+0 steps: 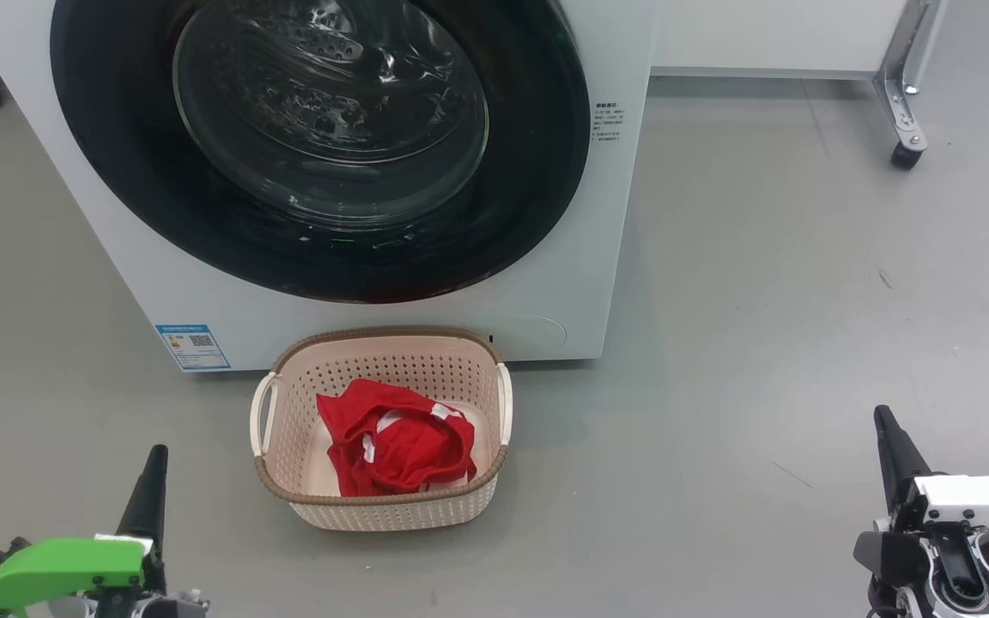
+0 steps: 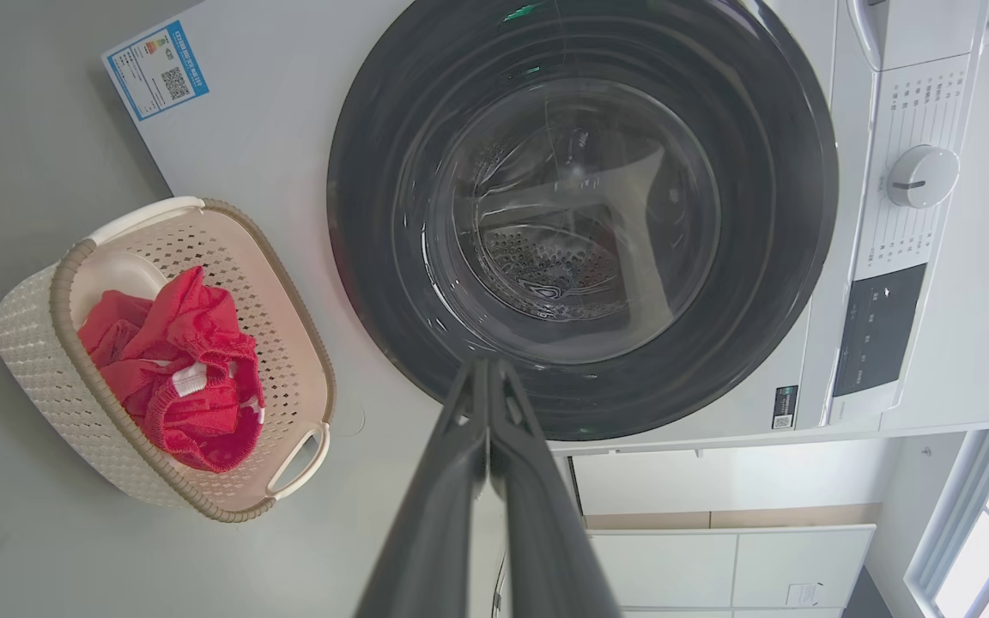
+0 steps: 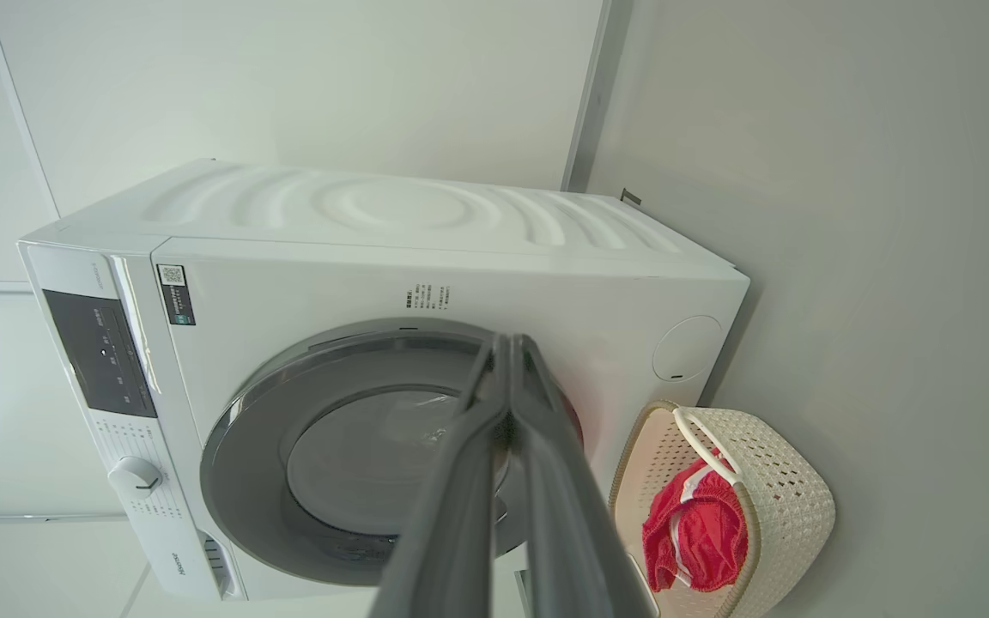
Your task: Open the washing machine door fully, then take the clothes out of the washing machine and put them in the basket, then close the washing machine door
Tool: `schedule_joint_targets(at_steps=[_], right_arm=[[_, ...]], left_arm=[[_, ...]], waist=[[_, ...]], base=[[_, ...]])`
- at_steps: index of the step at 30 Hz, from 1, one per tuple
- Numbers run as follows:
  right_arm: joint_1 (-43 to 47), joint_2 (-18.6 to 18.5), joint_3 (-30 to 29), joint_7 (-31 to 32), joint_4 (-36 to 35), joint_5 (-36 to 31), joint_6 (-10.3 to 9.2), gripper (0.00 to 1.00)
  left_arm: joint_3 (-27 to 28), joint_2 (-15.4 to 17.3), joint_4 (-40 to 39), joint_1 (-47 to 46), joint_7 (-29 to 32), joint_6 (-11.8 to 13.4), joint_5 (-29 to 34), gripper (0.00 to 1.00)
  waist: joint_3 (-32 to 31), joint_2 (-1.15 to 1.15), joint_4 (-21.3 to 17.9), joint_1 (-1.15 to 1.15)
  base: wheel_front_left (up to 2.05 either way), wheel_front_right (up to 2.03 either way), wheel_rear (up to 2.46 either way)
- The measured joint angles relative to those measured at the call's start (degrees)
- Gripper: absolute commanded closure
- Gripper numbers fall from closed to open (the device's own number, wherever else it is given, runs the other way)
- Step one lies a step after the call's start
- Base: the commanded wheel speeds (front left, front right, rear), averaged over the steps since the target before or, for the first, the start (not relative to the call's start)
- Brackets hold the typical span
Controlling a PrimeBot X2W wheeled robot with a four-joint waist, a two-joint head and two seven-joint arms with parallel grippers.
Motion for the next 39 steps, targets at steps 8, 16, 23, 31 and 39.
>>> schedule_joint_targets(at_steps=[8,16,23,31,39], right_arm=[[-0.2,0.0,-0.8,1.0,-0.1,4.2,0.46,1.0],[-0.3,0.0,-0.9,1.0,-0.2,4.2,0.46,1.0],[-0.3,0.0,-0.9,1.0,-0.2,4.2,0.46,1.0],[-0.3,0.0,-0.9,1.2,-0.2,4.2,0.46,1.0],[-0.3,0.0,-0.9,1.2,-0.2,4.2,0.46,1.0]], left_arm=[[1.0,-0.1,0.2,-0.9,0.9,-0.4,-3.8,1.0],[1.1,-0.2,0.2,-0.9,0.9,-0.4,-3.8,1.0],[1.1,-0.2,0.2,-0.9,0.9,-0.4,-3.8,1.0],[1.1,-0.2,0.2,-0.9,0.9,-0.4,-3.8,1.0],[1.1,-0.2,0.2,-0.9,0.9,-0.4,-3.8,1.0]], waist=[[0.0,0.0,-0.1,0.0],[0.0,0.0,-0.1,0.0],[0.0,0.0,-0.1,0.0],[0.0,0.0,-0.1,0.0],[0.0,0.0,-0.1,0.0]], base=[[0.0,0.0,0.0],[0.0,0.0,0.0],[0.0,0.0,0.0],[0.0,0.0,0.0],[0.0,0.0,0.0]])
